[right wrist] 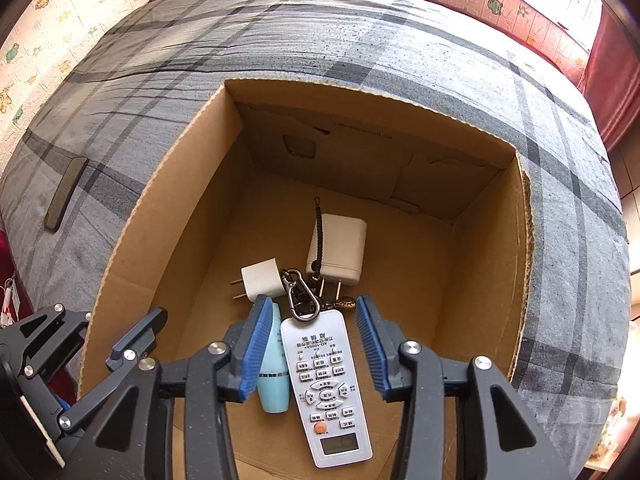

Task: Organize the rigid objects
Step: 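Lower the keychain into the box and open the right tool, then withdraw the right tool from the box toward the blue key fob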

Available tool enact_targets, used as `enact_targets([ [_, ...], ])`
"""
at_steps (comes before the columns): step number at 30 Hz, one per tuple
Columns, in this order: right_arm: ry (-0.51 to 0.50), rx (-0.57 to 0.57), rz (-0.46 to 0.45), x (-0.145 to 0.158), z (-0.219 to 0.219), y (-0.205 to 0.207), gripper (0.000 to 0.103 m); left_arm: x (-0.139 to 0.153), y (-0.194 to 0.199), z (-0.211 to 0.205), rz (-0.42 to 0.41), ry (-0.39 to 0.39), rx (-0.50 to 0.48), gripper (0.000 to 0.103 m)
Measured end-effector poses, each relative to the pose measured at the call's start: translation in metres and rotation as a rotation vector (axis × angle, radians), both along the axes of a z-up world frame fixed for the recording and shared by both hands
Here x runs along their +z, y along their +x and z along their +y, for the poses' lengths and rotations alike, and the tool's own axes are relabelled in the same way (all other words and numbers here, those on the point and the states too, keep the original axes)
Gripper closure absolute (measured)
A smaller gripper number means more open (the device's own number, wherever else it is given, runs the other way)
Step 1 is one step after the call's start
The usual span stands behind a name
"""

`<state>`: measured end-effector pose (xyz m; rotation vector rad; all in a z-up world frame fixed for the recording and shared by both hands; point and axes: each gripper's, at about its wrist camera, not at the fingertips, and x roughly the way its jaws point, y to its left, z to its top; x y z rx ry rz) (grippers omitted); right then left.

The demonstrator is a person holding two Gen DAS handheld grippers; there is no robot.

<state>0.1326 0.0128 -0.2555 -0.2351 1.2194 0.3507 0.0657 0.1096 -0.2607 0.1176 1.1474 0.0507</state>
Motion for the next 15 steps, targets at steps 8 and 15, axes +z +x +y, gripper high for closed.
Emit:
enact_targets([
  [8,0.006,-0.003,-0.037,0.024,-0.005,-0.007,0.052,0.0,0.0,0.0,0.0,0.004,0.0,0.087],
  [15,0.011,-0.023,-0.073,0.042,-0.014,-0.011,0.04,0.0,0.001,-0.001,0.001,0.006,0.001,0.087],
])
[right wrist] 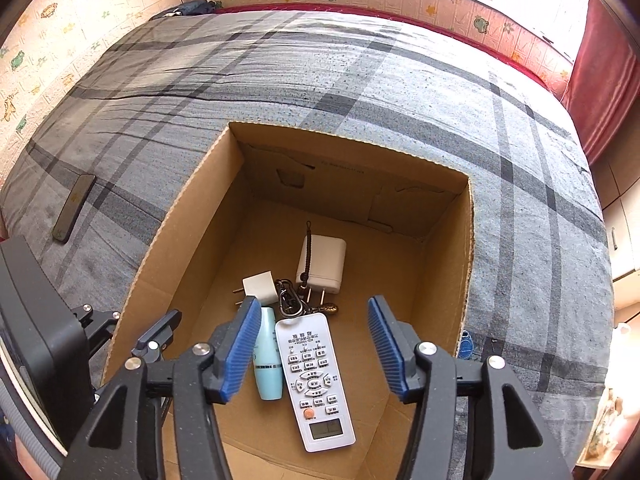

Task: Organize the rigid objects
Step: 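Withdraw the right tool from the box toward the blue key fob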

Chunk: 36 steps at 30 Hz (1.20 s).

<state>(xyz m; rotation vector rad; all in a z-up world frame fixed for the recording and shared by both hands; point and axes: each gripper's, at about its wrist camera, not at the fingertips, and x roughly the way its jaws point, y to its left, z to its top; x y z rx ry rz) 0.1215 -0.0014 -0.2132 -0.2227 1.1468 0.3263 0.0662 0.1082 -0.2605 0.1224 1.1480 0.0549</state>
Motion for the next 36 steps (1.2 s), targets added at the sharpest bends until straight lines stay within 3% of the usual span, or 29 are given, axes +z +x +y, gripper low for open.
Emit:
enact_targets([
  [11,0.013,-0.055,-0.059,0.025,-0.023,-0.005,0.009,0.0,0.0,-0.001,0.0,0.002,0.0,0.087],
  [14,0.009,-0.067,-0.075,0.032,-0.03,-0.006,0.005,0.0,0.0,-0.001,0.0,0.003,0.0,0.087],
  [28,0.032,-0.165,-0.099,0.045,-0.083,-0.008,0.001,0.001,0.0,0.001,0.0,-0.003,0.002,0.087],
  [36,-0.001,-0.224,-0.097,0.036,-0.125,-0.003,0.001,0.001,0.001,0.001,-0.001,-0.003,0.004,0.087],
])
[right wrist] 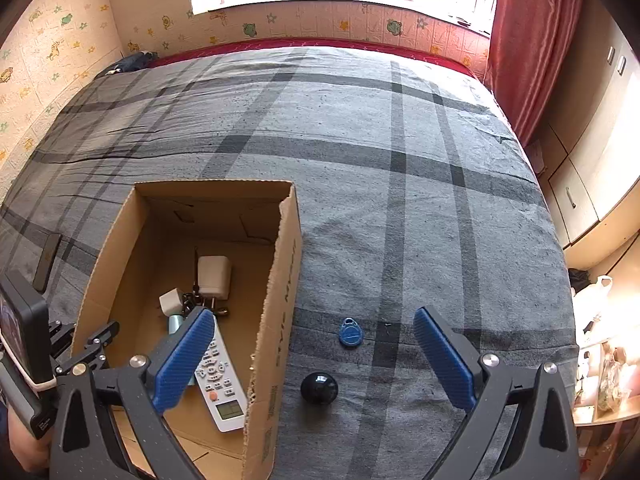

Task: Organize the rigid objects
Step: 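Withdraw the right tool from the box toward the blue key fob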

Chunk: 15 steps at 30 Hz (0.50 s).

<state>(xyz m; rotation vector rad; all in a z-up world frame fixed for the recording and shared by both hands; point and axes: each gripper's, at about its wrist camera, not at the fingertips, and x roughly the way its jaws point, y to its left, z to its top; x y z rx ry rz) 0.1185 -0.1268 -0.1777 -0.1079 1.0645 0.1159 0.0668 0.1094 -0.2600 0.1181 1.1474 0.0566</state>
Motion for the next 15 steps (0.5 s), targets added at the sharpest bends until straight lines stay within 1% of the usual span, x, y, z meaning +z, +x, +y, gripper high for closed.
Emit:
enact_targets([
  [7,0.003,-0.038,0.021,-0.02,-0.029,0.003,0.001,-0.001,0.0,0.0,-0.002,0.002,-0.001,0.087],
  [15,0.016,-0.077,0.072,-0.056,-0.053,0.005,0.001,-0.001,-0.001,-0.001,-0.003,0.002,-0.001,0.087],
])
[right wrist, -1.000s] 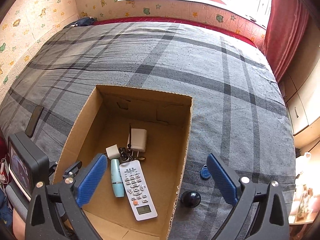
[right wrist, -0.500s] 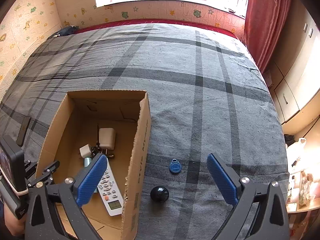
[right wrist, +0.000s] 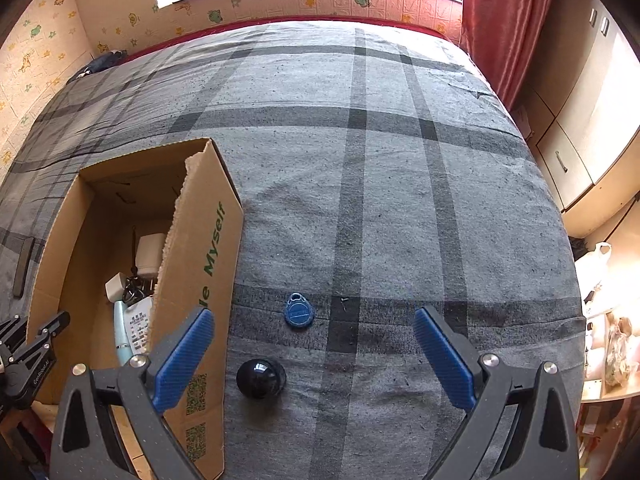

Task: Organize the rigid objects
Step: 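Withdraw the right tool from the box toward the blue key fob, then lower the right tool onto the blue key fob and close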

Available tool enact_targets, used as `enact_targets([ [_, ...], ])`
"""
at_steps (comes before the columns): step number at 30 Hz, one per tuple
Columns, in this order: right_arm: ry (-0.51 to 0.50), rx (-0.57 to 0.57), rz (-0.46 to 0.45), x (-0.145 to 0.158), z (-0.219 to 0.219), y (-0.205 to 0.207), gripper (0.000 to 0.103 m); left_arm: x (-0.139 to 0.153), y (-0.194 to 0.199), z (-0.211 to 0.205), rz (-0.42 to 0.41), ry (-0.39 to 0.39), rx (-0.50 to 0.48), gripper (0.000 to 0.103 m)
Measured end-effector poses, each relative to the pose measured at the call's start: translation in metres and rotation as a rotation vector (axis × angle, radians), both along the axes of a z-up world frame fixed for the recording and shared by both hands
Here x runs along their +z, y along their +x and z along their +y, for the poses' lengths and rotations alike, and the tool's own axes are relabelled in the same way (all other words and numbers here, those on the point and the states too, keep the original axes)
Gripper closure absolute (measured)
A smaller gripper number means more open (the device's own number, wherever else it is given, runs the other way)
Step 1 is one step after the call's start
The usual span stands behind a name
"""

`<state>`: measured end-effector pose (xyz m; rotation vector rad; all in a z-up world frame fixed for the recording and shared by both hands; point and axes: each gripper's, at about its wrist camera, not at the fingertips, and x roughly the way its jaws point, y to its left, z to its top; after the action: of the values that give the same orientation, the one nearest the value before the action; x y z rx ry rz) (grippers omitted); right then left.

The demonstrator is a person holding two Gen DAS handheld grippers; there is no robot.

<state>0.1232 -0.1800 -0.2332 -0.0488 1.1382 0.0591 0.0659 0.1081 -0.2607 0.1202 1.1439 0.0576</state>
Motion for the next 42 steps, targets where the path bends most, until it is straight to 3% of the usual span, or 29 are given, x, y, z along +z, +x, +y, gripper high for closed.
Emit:
enact_targets([
  [15,0.012,0.026,0.104,-0.062,-0.008,0.022,0.003,0.0,0.0,0.001,0.0,-0.004,0.0,0.087],
  [20,0.025,0.037,0.147,-0.08,-0.008,0.028,0.021,0.0,0.0,0.002,0.0,-0.008,0.001,0.087],
  [26,0.027,0.073,0.163,-0.092,0.001,0.034,0.027,0.0,0.0,0.003,0.0,-0.009,0.0,0.087],
  [31,0.024,0.078,0.172,-0.101,0.003,0.039,0.038,-0.001,0.001,0.004,0.003,-0.01,0.0,0.087],
  [33,0.016,0.084,0.169,-0.102,0.004,0.038,0.047,-0.001,0.001,0.003,0.003,-0.01,-0.001,0.087],
  [34,0.011,0.085,0.166,-0.102,0.009,0.037,0.058,-0.001,0.001,0.003,0.003,-0.009,-0.001,0.087],
  [35,0.007,0.079,0.163,-0.103,0.01,0.036,0.076,-0.001,0.001,0.002,0.004,-0.008,-0.001,0.087],
  [42,0.006,0.066,0.153,-0.095,0.009,0.035,0.075,-0.002,0.001,0.001,0.003,-0.005,-0.003,0.087],
])
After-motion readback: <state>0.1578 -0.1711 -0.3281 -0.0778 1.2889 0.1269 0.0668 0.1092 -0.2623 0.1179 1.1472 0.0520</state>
